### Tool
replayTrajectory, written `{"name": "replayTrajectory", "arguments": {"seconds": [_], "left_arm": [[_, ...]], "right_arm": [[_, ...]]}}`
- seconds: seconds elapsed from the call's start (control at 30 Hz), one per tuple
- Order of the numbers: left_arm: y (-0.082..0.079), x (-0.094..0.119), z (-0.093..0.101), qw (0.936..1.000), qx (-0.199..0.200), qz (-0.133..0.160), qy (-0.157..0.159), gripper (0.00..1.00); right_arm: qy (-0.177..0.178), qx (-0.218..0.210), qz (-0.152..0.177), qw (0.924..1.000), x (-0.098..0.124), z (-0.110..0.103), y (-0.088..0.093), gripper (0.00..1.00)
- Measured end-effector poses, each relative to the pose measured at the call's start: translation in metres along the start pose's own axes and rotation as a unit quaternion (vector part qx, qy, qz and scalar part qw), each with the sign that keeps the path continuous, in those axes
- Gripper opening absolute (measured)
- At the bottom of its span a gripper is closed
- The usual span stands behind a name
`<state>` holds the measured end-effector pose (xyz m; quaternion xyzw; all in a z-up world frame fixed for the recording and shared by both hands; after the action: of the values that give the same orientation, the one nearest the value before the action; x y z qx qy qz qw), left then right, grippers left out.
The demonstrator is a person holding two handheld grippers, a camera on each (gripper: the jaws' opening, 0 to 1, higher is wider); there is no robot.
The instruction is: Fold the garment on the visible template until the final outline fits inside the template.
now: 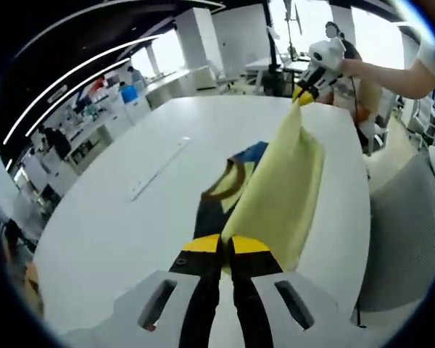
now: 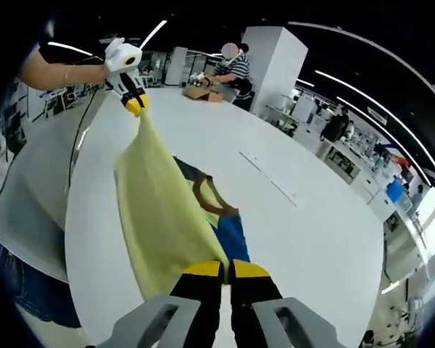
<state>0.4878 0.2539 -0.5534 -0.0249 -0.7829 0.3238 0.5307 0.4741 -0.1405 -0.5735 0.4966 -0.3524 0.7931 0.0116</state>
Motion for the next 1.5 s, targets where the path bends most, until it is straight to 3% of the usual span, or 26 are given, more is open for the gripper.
{"name": "replayTrajectory", "arguments": {"seconds": [0.37,0.8,0.9,1.27,1.5], "left_arm": [[-0.006,-0.014,-0.024,0.9993,0.026,0.005,-0.024,0.01],[0.0,-0.058,-0.048,0.9984,0.052,-0.013,-0.018,0.01],[0.006,-0.07,-0.053,0.9981,0.056,-0.023,-0.013,0.01],[0.017,-0.108,-0.063,0.9971,0.072,-0.024,-0.006,0.02],[0.028,-0.131,-0.071,0.9946,0.095,-0.04,0.002,0.02]], "right_arm": [[0.033,-0.003,-0.009,0.9994,-0.021,0.022,-0.011,0.0],[0.057,-0.015,-0.064,0.9962,-0.068,0.039,-0.012,0.0],[0.035,-0.073,-0.053,0.9953,-0.077,0.041,-0.011,0.0],[0.042,-0.089,-0.087,0.9913,-0.115,0.049,-0.004,0.0],[0.027,-0.089,-0.103,0.9904,-0.137,0.053,0.003,0.0]]}}
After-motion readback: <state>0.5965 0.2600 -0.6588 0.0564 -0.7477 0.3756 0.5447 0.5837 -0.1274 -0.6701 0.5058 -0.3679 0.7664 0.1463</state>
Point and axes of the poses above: the point that each gripper's makers call its tool centre point, and the gripper's own axes: x roughly backward along the fingers, z roughly to its right, y roughly out of its underside, the point moved 8 cm from there along x, roughly backward along the fingers, and after that the axes turned 14 degrees about -z, right-handed, at the moved point
